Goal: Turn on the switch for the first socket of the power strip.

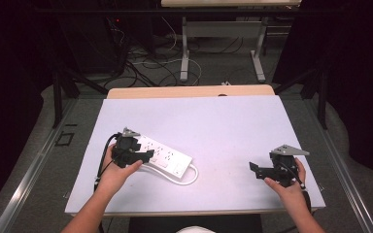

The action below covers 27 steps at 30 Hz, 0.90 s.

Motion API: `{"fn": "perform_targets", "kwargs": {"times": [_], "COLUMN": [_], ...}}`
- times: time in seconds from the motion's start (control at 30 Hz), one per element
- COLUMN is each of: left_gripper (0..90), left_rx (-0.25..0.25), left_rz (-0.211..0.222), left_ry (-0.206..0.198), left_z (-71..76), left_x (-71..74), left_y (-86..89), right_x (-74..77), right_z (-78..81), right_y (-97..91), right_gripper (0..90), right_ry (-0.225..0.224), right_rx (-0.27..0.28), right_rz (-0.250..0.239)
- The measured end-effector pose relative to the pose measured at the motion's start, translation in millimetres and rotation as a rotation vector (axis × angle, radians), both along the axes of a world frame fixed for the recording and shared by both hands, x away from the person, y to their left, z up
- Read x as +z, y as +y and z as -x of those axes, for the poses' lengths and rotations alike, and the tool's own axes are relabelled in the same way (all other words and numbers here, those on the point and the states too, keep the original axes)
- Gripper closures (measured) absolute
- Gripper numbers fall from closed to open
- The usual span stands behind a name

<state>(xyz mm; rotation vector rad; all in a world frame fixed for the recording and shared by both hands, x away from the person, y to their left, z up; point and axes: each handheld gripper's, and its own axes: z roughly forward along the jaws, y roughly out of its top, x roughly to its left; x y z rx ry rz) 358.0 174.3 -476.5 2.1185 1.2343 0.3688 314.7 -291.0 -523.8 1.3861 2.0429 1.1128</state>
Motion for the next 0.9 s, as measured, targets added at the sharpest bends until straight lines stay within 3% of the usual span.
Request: {"fn": "perform_targets", "kwargs": {"times": [0.57, 0.9], "left_gripper": [56.2, 66.6], "left_rx": [0.021, 0.033], "left_rz": [0.126, 0.124], "left_ry": [0.191, 0.214], "left_z": [-5.0, -8.0], "left_x": [-8.9, -16.9], "left_y": [-18.5, -31.2], "right_x": [-0.6, -0.6], "right_z": [-0.2, 0.0], "right_y": [-0.3, -0.5], "right_gripper": [10.3, 10.3], "right_ry": [0.007, 0.009], "right_rx": [0.003, 0.003], "right_rz": [0.006, 0.002]}}
